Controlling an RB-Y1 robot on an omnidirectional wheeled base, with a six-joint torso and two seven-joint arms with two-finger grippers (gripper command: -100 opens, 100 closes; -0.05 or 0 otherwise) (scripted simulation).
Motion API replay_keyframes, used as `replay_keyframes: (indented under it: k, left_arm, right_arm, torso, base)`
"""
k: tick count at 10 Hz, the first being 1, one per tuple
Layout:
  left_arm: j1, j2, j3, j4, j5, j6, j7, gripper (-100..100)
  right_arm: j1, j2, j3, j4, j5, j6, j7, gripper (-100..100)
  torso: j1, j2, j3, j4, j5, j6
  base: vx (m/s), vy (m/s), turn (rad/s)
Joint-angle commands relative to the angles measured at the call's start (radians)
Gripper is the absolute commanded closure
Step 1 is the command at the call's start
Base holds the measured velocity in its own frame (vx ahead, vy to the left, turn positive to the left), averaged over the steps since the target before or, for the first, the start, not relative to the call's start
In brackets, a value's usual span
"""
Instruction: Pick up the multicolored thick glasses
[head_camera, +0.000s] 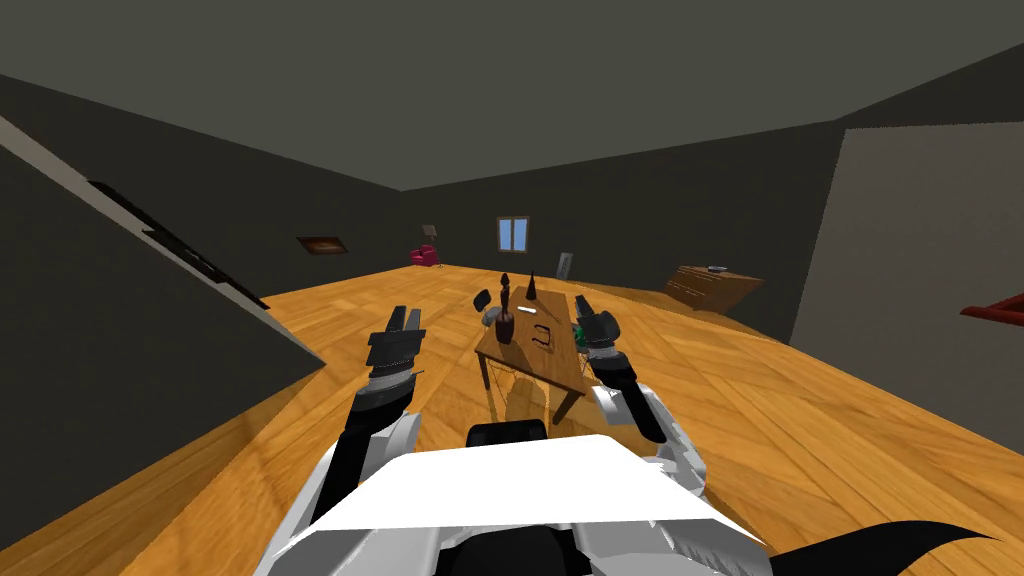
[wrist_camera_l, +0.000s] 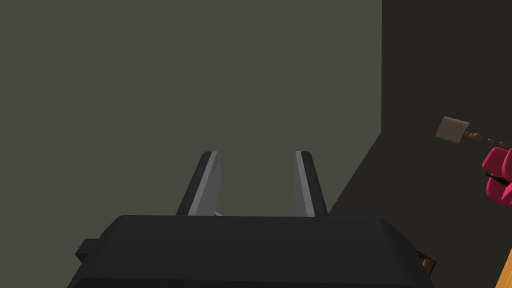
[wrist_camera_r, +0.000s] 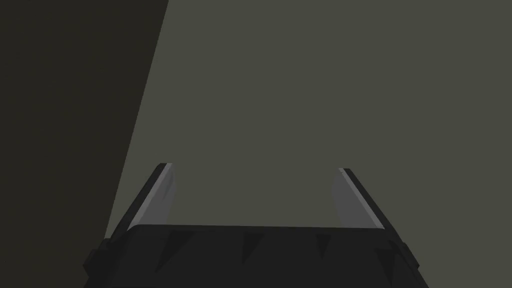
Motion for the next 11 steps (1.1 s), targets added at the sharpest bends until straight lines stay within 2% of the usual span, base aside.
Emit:
replay_keyframes:
  k: [1,3,4,5,6,7,8,9,10,11]
  left_arm:
    - [0.0,0.0,0.0,0.0,0.0,0.0,0.0,0]
    - [0.0,0.0,0.0,0.0,0.0,0.0,0.0,0]
    - [0.0,0.0,0.0,0.0,0.0,0.0,0.0,0]
    - [0.0,0.0,0.0,0.0,0.0,0.0,0.0,0]
    - [0.0,0.0,0.0,0.0,0.0,0.0,0.0,0]
    - [0.0,0.0,0.0,0.0,0.0,0.0,0.0,0]
    - [0.0,0.0,0.0,0.0,0.0,0.0,0.0,0]
    - [0.0,0.0,0.0,0.0,0.0,0.0,0.0,0]
    - [0.0,0.0,0.0,0.0,0.0,0.0,0.0,0]
    - [0.0,0.0,0.0,0.0,0.0,0.0,0.0,0]
  right_arm:
    - [-0.017,-0.041,0.024,0.05,0.026,0.007,0.013,-100]
    - [-0.04,-0.098,0.051,0.113,0.053,0.008,0.023,-100]
    - [-0.04,-0.098,0.051,0.129,0.053,0.008,0.023,-100]
    - [-0.052,-0.128,0.068,0.167,0.067,0.008,0.027,-100]
    - [-0.052,-0.128,0.068,0.174,0.067,0.008,0.027,-100]
    - [-0.064,-0.159,0.087,0.214,0.082,0.007,0.032,-100]
    - [-0.064,-0.159,0.087,0.223,0.082,0.007,0.032,-100]
    - [-0.077,-0.19,0.107,0.258,0.097,0.007,0.036,-100]
    - [-0.077,-0.19,0.107,0.275,0.097,0.007,0.036,-100]
    - [-0.089,-0.223,0.129,0.303,0.113,0.006,0.04,-100]
  torso:
    - [0.0,0.0,0.0,0.0,0.0,0.0]
    - [0.001,0.001,0.0,0.0,0.0,0.0]
    - [0.002,0.001,0.001,0.0,0.0,0.0]
    - [0.0,0.0,0.0,0.0,0.0,0.001]
    - [-0.001,0.0,0.0,0.0,0.0,0.0]
    - [-0.003,-0.001,-0.001,0.0,-0.001,0.001]
    - [-0.002,-0.002,-0.001,0.0,0.0,0.0]
    - [-0.002,-0.003,-0.001,-0.001,0.0,0.001]
    - [-0.002,-0.002,-0.001,-0.001,0.0,0.0]
    - [-0.003,-0.002,-0.001,0.0,0.0,0.001]
  base:
    - [-0.085,0.066,0.172]
    - [-0.09,0.084,0.284]
    - [-0.058,0.068,0.068]
    - [-0.058,0.051,0.152]
    - [-0.039,0.03,0.09]
    - [-0.035,0.05,0.179]
    - [-0.026,0.042,0.094]
    - [-0.034,0.051,0.217]
    - [-0.031,0.035,0.076]
    - [-0.037,0.033,0.16]
